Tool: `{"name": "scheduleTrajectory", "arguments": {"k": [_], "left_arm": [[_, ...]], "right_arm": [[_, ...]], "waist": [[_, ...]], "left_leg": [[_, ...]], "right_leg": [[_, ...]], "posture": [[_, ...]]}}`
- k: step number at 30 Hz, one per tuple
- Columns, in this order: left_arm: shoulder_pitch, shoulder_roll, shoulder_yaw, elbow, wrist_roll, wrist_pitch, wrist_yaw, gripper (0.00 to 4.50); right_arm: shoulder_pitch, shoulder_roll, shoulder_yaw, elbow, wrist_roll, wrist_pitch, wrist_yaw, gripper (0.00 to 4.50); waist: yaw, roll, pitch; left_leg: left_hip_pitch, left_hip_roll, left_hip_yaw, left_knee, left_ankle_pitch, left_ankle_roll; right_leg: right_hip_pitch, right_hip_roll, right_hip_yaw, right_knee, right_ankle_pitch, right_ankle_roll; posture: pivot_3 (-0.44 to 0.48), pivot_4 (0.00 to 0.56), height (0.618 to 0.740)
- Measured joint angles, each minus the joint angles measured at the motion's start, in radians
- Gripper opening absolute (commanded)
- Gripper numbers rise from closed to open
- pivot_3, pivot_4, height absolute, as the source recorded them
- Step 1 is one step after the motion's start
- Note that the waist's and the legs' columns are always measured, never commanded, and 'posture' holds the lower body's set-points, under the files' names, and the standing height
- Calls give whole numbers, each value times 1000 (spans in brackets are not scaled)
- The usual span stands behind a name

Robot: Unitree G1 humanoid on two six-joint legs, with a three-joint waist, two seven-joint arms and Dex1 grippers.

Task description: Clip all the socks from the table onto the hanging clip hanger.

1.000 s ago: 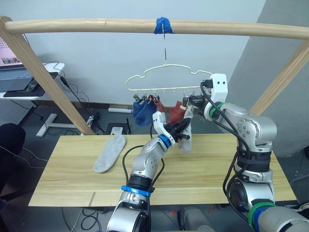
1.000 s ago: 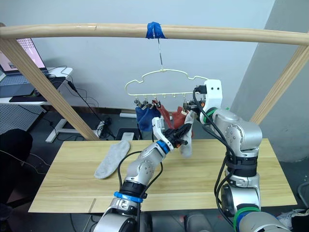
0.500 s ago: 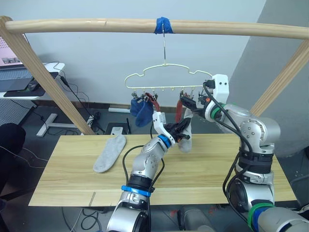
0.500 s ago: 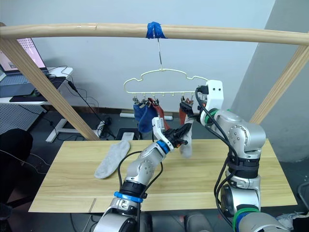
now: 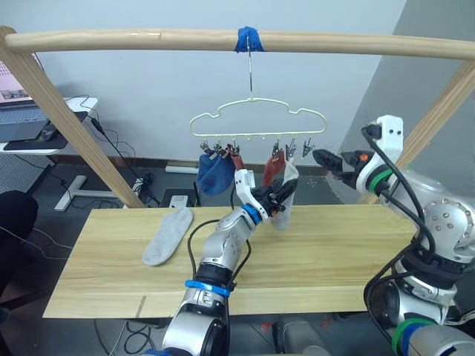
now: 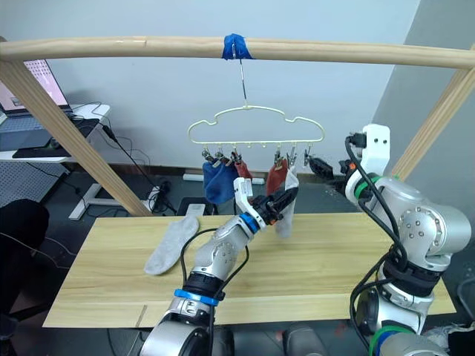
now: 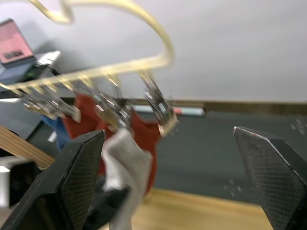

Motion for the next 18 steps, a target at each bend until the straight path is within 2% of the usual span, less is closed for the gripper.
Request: {"name": "scheduleTrajectory", "arguments": {"k": [4, 5, 13, 18], "left_arm": [[19, 117, -21, -36, 32, 8, -69, 4404], [28, 137, -27, -47, 41, 3, -84, 4488], [129, 346, -54, -210, 85, 7, -175, 4488], [156, 507, -15, -314, 78, 100, -213, 4488]], "right_arm": [[82, 26, 54, 0, -26, -94, -4, 4500], [96, 32, 67, 0, -28, -117, -5, 4500], [204, 42, 196, 8, -98, -354, 5, 4500], [242, 35, 258, 22, -171, -512, 4, 4500]], "waist": [[-19, 0, 0], [-20, 0, 0], [-11, 0, 0], [-5, 0, 0]], "left_leg": [[0, 0, 0, 0, 0, 0], [0, 0, 0, 0, 0, 0], [0, 1, -2, 0, 0, 0], [0, 1, -2, 0, 0, 0]], "right_leg": [[0, 0, 0, 1, 0, 0], [0, 0, 0, 1, 0, 0], [1, 0, -1, 1, -2, 4], [1, 0, -1, 1, -2, 4]], "posture": [[-85, 116, 740], [-73, 118, 740], [-38, 119, 740], [-12, 118, 740]]}}
